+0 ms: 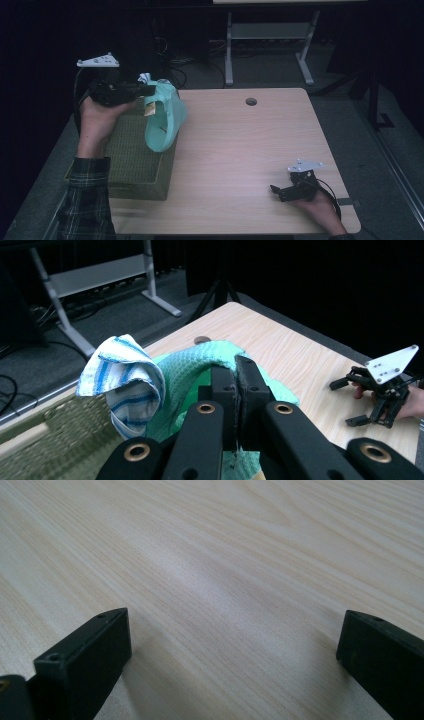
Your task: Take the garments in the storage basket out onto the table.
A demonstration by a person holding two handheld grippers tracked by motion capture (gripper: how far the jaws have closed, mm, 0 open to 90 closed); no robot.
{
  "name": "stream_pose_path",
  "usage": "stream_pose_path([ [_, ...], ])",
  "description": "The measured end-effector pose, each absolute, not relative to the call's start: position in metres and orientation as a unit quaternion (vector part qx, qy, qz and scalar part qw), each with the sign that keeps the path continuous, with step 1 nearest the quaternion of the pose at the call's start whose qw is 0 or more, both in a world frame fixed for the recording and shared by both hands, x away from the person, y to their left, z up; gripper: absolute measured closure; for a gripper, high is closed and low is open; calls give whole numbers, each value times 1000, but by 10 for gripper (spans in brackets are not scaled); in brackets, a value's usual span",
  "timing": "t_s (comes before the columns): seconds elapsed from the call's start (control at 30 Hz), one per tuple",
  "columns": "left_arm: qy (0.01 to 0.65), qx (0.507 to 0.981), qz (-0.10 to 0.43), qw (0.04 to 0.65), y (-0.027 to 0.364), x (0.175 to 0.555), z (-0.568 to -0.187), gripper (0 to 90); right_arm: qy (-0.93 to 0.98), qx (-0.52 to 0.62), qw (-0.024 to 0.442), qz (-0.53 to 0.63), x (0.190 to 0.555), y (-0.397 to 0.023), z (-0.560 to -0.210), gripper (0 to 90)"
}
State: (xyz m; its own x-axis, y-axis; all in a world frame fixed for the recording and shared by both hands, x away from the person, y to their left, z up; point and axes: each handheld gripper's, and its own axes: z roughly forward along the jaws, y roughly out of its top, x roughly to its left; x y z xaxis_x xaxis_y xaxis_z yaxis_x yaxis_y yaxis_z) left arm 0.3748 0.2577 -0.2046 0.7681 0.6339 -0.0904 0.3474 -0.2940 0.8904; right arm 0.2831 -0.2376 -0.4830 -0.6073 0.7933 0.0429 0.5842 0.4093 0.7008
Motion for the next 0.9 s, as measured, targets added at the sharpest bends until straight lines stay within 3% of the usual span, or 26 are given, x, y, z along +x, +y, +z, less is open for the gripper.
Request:
stream_pose_path([
  [0.9, 262, 815, 93, 508, 182, 390, -229, 883, 826, 417, 150, 349, 283, -237, -483, 5],
])
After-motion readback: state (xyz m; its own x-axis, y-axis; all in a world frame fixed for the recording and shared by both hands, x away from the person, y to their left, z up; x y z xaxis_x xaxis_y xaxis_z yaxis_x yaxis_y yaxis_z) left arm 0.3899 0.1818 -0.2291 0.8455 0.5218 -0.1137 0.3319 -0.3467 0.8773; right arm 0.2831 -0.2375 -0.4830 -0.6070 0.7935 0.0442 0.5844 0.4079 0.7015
